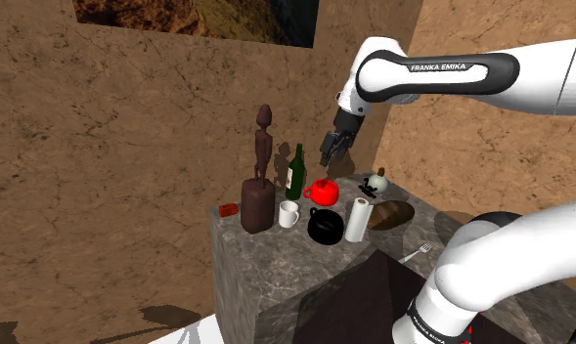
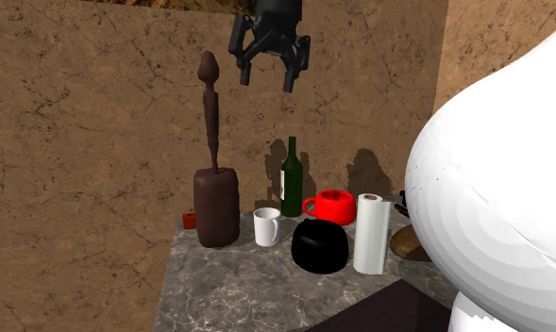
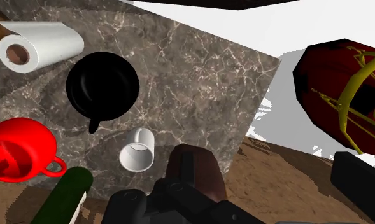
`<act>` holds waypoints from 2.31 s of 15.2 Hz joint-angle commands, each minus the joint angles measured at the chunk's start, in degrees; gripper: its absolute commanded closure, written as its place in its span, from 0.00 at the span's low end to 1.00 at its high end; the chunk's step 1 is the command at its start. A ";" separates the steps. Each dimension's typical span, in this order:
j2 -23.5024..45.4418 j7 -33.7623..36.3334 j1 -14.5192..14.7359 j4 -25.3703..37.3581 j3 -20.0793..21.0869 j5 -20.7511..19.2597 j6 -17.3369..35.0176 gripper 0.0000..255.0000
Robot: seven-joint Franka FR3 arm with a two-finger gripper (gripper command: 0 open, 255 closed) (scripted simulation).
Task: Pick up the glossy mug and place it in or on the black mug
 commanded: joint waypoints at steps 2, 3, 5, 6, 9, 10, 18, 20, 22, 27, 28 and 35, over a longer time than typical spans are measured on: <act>4.72 -2.50 -0.37 -0.73 -1.45 -0.43 4.89 0.00; 6.47 -3.23 -0.44 -0.72 -1.83 -0.47 6.41 0.00; 10.11 -4.68 -0.55 -0.46 -2.63 -0.48 9.39 0.00; 12.00 -5.41 -0.58 -0.21 -3.03 -0.44 10.83 0.00; 17.90 -7.68 -0.69 0.98 -4.16 -0.08 14.91 0.00; 19.93 -8.45 -0.72 1.53 -4.52 0.12 16.19 0.00; 37.03 -14.98 -1.41 8.60 -6.56 3.10 24.41 0.00; 41.44 -16.60 -1.84 11.10 -6.72 4.08 25.85 0.00; 45.87 -18.12 -2.40 13.87 -6.73 5.05 27.04 0.00; 56.99 -21.30 -4.19 22.06 -6.27 7.01 28.92 0.00; 59.23 -21.81 -4.59 23.92 -6.13 7.30 29.11 0.00; 75.27 -24.15 -7.42 39.34 -5.20 8.21 28.61 0.00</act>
